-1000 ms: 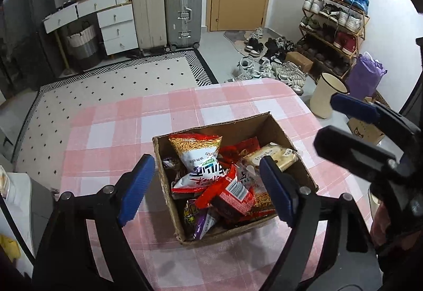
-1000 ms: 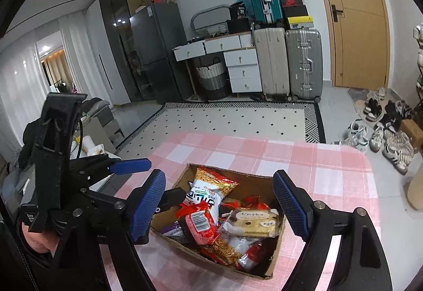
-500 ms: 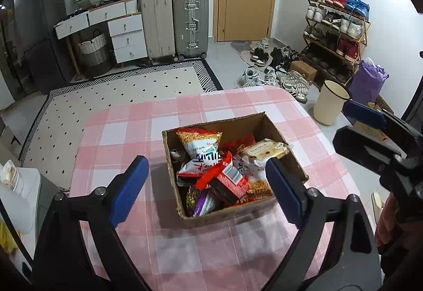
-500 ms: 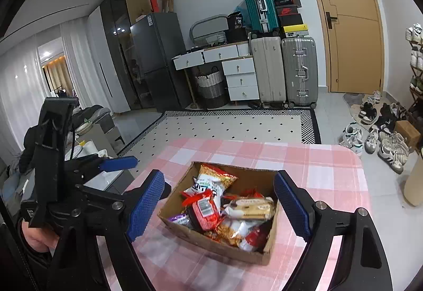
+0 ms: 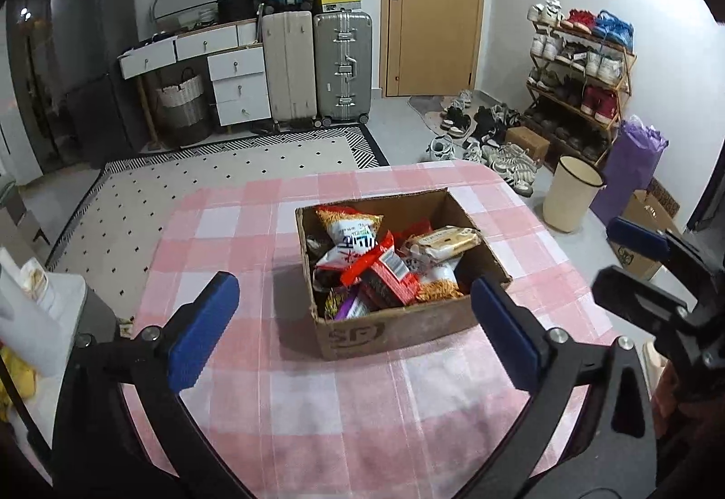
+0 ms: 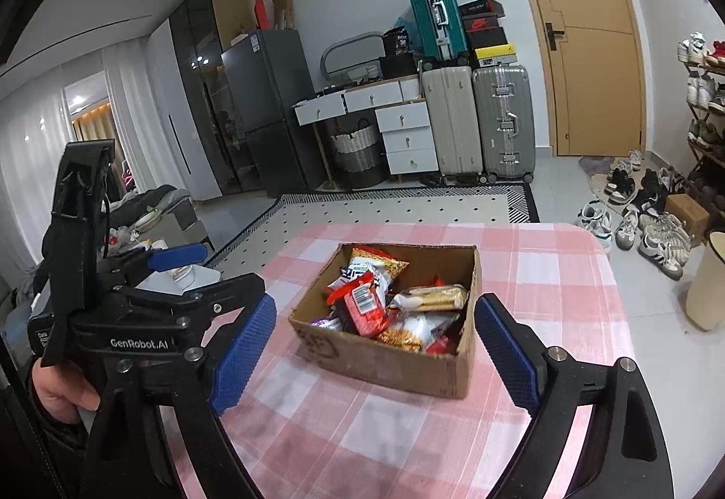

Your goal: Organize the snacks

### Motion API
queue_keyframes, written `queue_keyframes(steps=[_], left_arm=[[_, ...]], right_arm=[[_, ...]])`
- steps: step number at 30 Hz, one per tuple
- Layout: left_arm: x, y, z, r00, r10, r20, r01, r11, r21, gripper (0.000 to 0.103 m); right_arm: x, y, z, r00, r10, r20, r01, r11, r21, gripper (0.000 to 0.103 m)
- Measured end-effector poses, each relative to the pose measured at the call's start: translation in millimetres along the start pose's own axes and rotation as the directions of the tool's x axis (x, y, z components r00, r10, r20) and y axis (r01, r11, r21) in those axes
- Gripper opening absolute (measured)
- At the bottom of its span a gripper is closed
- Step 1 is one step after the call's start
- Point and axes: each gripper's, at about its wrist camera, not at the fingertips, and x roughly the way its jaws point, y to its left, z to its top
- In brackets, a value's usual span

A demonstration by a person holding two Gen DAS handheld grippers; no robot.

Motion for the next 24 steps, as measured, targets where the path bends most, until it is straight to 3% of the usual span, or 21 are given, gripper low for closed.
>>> queue_keyframes(steps=[10,15,20,24], left_arm=[[-38,17,-41,0.997,0.006,0.074,-0.002,0.998,-0.055,0.102],[-48,32,-71,0.996,0.023,0.086,-0.015,0.996,-0.086,0.102],[-63,52,-97,0.984,0.047,0.17,-0.026,0.992,-0.123,0.102],[-68,65,-116,0.984,0.053,0.17,-0.027,0.988,-0.152,0.102]], right_arm=[[-37,23,-36,0.999,0.0,0.035,0.001,1.0,-0.021,0.1],[-43,28,-56,0.999,-0.004,0.031,0.005,1.0,-0.027,0.101],[-49,26,-76,0.999,-0.01,0.035,0.011,1.0,-0.009,0.101],[-52,28,-87,0.999,-0.014,0.042,0.015,1.0,-0.014,0.101]])
